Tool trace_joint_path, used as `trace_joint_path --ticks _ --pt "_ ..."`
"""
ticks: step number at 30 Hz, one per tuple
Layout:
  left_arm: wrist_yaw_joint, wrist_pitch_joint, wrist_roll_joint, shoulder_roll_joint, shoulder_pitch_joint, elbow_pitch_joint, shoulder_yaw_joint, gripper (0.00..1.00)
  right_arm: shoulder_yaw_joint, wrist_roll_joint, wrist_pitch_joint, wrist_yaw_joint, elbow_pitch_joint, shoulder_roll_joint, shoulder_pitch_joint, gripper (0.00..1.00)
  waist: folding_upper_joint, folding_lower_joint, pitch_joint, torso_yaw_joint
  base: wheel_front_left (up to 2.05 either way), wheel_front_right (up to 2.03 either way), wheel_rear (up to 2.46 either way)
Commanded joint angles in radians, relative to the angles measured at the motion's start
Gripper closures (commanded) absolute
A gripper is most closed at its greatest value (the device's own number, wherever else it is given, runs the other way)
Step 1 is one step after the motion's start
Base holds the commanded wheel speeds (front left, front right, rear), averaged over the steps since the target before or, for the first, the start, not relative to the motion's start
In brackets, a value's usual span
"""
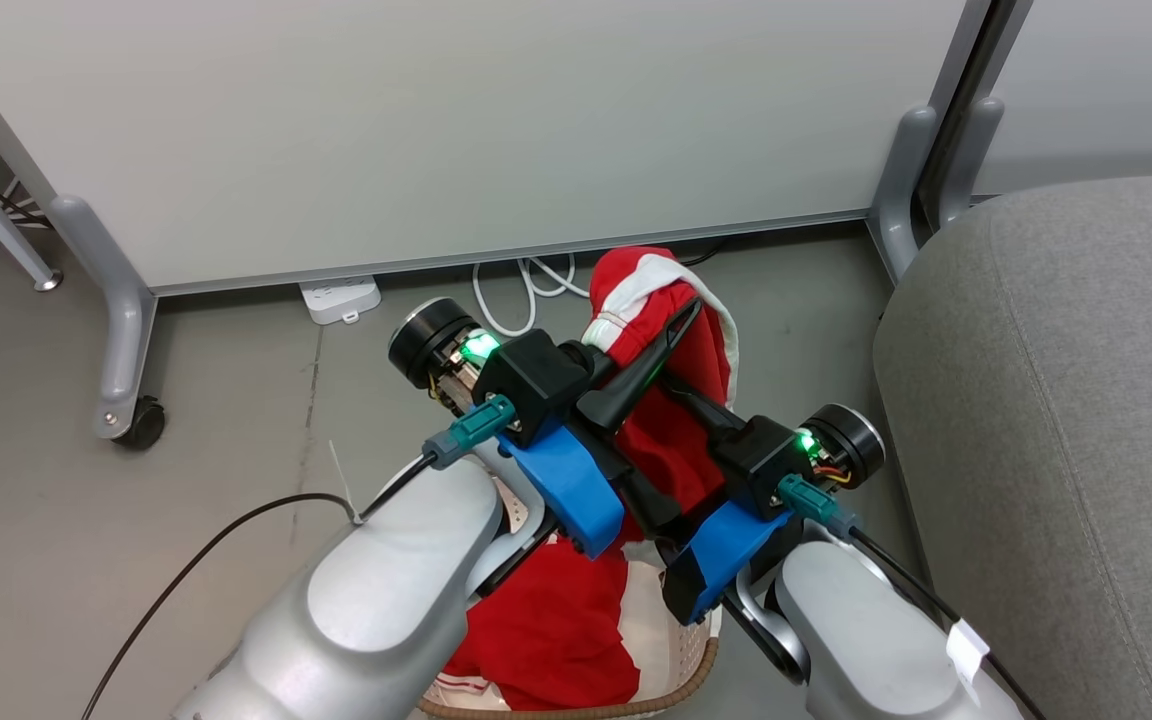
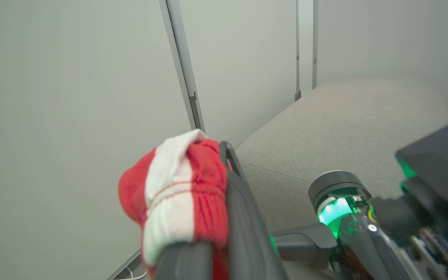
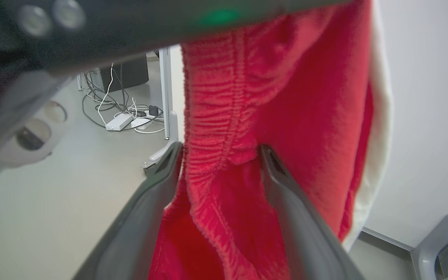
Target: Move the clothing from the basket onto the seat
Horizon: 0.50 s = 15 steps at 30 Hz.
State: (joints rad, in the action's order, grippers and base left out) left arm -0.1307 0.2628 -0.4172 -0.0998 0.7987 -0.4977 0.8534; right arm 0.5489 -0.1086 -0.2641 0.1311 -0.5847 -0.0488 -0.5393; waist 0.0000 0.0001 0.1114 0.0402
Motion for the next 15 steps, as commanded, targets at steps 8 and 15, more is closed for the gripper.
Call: trace_joint_path --ticks 8,15 --pt "0.0 0.003 0.004 0.003 0.014 0.007 0.004 1.0 0.017 -0.029 -0.001 -0.001 -0.043 -0.003 -0.047 0.65 0.0 -0.0001 0.008 0.003 0.0 0.0 0.0" --pt "0.0 0.003 0.006 0.003 0.01 0.004 0.003 1.0 0.032 -0.049 -0.001 -0.001 -0.049 -0.003 -0.059 1.0 0.0 -0.0001 0.007 -0.001 0.0 0.0 0.0"
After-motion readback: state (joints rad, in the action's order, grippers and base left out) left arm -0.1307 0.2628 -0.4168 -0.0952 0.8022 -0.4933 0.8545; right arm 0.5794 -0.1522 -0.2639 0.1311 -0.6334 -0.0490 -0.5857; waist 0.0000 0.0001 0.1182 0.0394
